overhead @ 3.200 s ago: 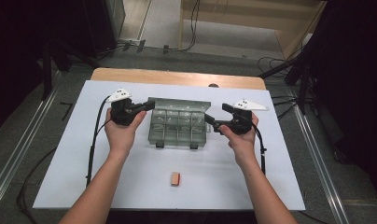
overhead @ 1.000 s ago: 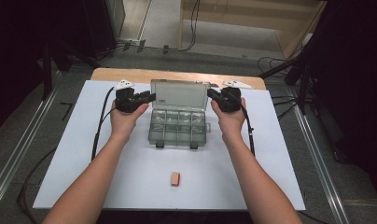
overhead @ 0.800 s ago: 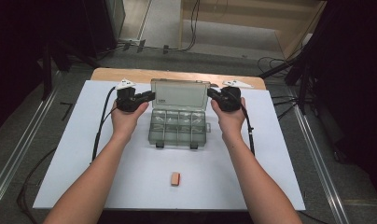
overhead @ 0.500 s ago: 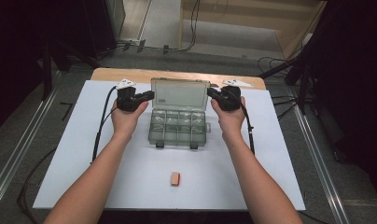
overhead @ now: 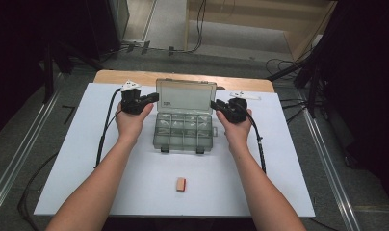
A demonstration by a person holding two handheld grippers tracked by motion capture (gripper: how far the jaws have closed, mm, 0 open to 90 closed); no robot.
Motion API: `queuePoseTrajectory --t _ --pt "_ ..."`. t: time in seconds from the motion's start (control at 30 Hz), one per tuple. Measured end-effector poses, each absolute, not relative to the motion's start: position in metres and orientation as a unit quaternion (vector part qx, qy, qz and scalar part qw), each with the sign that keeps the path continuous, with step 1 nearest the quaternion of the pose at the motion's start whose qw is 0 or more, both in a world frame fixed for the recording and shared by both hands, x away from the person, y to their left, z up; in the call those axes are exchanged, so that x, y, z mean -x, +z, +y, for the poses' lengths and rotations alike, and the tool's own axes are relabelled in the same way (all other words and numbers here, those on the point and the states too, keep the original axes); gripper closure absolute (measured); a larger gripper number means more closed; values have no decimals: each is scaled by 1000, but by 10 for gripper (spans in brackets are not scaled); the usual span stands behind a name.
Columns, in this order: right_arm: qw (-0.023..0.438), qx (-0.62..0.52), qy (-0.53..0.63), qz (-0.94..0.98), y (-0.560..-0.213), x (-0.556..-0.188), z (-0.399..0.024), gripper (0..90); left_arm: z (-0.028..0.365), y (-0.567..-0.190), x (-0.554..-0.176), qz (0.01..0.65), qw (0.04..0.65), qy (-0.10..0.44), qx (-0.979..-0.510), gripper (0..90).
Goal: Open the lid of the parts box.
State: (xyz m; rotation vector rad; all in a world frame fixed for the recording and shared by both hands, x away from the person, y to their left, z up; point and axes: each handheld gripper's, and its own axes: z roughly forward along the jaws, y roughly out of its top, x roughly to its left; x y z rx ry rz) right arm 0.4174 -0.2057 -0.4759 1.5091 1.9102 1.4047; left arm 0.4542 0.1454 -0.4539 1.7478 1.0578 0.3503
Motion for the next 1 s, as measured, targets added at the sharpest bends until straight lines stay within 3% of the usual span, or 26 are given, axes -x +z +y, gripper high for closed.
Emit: queuePoseTrajectory --t 0.47,1.0 --pt "188 -541 475 668 -479 -421 -197 813 145 -456 -457 439 513 148 -723 837" --pt "181 -560 457 667 -478 -430 -194 834 141 -477 -465 473 492 119 -721 816"
